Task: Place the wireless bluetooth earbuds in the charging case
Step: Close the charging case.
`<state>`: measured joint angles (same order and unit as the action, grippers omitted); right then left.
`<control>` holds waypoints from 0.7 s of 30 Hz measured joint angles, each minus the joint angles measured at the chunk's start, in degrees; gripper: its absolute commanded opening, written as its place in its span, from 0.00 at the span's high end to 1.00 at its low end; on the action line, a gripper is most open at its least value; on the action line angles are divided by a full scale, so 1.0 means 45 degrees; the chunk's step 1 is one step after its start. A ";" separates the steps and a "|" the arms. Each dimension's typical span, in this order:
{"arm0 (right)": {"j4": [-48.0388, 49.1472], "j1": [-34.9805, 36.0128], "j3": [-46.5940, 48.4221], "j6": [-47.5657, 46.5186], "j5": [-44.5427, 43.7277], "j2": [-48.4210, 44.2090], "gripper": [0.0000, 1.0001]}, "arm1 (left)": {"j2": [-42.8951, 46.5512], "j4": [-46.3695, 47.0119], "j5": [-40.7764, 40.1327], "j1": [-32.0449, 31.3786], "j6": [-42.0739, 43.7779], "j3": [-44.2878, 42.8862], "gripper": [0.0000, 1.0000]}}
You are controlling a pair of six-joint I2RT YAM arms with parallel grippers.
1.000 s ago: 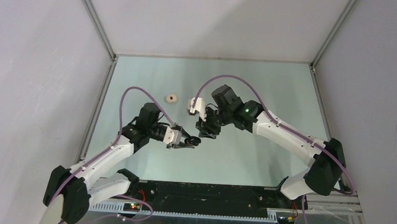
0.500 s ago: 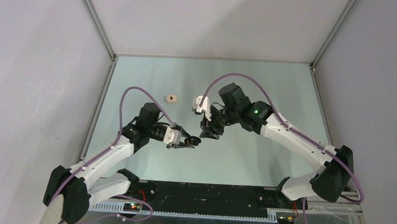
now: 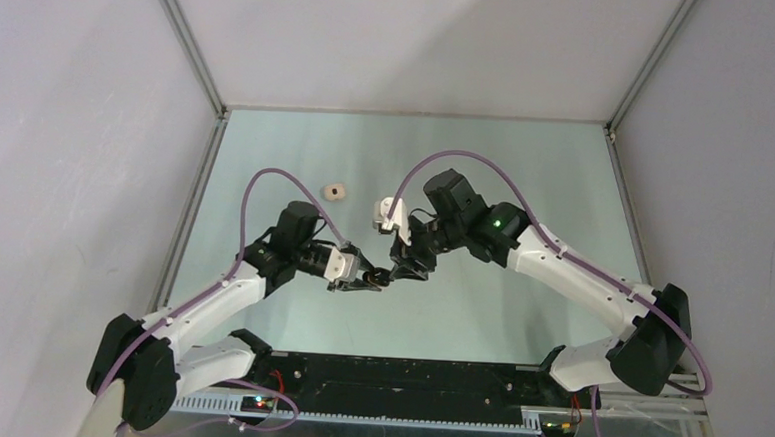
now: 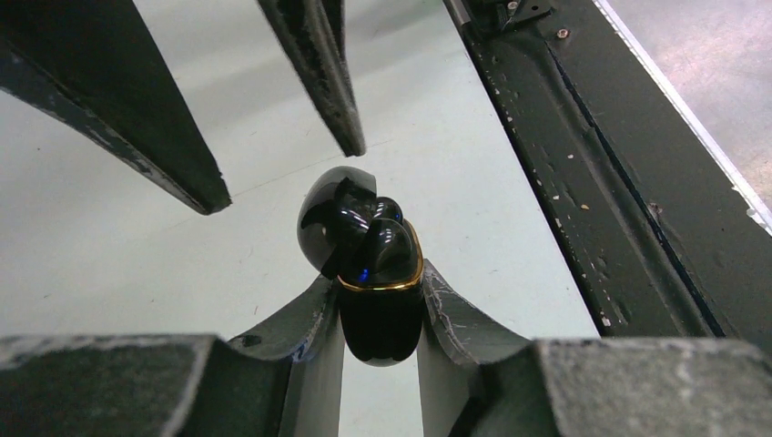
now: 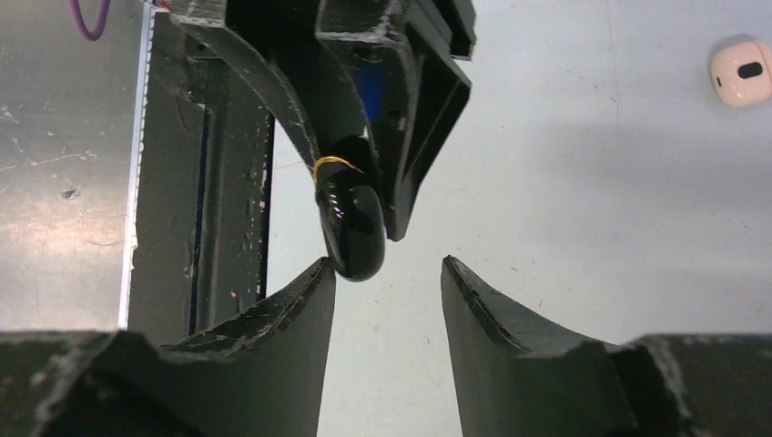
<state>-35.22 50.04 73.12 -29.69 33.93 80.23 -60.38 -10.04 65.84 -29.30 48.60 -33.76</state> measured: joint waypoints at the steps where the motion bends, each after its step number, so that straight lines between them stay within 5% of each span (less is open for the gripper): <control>1: -0.0015 0.0044 -0.0015 -0.0073 0.0029 0.0000 0.48 | 0.0000 0.0015 0.0005 0.0000 -0.0010 0.0000 1.00; 13: -0.2025 0.1384 0.0301 -0.1651 0.2011 0.0325 0.48 | -0.0005 0.0908 -0.0408 -0.0034 -0.0860 0.0019 1.00; 21: -0.2239 0.0855 0.0359 -0.1569 0.1185 0.0330 0.47 | -0.0763 0.5576 -0.1661 -0.0049 -0.4949 0.0831 0.94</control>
<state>-45.30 53.89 74.74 -36.75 39.27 81.71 -63.81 15.05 58.37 -29.52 26.33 -30.02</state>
